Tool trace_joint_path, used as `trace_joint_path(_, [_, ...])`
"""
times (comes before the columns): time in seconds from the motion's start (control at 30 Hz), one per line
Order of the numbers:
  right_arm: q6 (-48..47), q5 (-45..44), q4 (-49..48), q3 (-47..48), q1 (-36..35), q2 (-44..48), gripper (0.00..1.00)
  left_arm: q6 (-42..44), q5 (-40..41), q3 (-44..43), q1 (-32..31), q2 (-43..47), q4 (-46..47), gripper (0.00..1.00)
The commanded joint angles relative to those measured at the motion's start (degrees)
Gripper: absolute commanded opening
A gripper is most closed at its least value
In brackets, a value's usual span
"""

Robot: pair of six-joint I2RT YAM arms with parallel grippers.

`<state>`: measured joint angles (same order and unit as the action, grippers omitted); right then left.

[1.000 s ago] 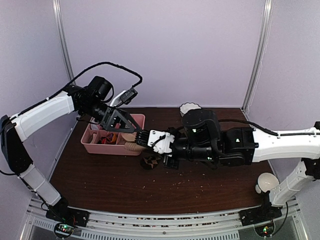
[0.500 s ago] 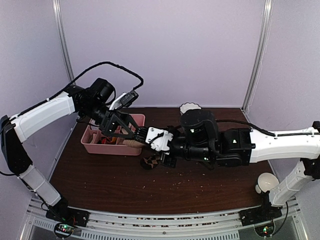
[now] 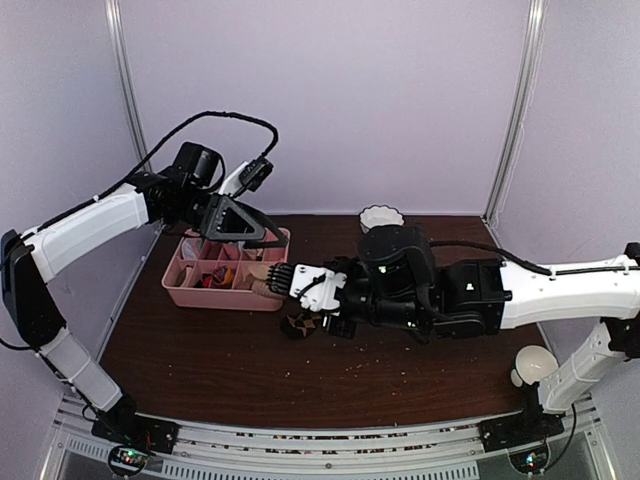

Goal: Roll the socks
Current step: Roll the sock at the center of the board.

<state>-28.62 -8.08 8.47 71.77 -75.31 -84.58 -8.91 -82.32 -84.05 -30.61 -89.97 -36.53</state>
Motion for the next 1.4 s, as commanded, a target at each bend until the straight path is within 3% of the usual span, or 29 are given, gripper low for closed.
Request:
trace_joint_path(0.0, [-1.69, -2.36, 0.84, 2.89, -1.24, -1.34, 0.00, 11.68, 14.38, -2.09, 0.51, -0.55, -9.73, 0.98])
trace_joint_path(0.1, [-1.32, -2.61, 0.06, 3.68, -1.37, -2.17, 0.00, 13.70, 19.00, -2.21, 0.26, -0.86, -11.64, 0.98])
trace_joint_path(0.4, [-0.70, -3.51, -1.34, 4.30, -1.40, -2.97, 0.00, 17.40, 8.45, 1.14, -1.77, 1.60, -13.18, 0.98])
trace_joint_path(0.57, [-0.11, -3.68, -2.29, 3.55, -1.41, -2.00, 0.00, 24.34, 8.62, 0.60, -3.79, 1.71, -19.20, 0.98])
trace_joint_path(0.97, [1.96, -2.91, -4.53, 1.71, -1.41, 0.91, 0.00, 26.25, 11.87, -0.93, -3.98, 0.78, -20.32, 0.98])
trace_joint_path(1.37, [4.02, -2.50, -5.70, 2.03, -1.77, 1.14, 0.00, 27.28, 11.69, -2.00, -4.50, 0.71, -20.77, 0.89])
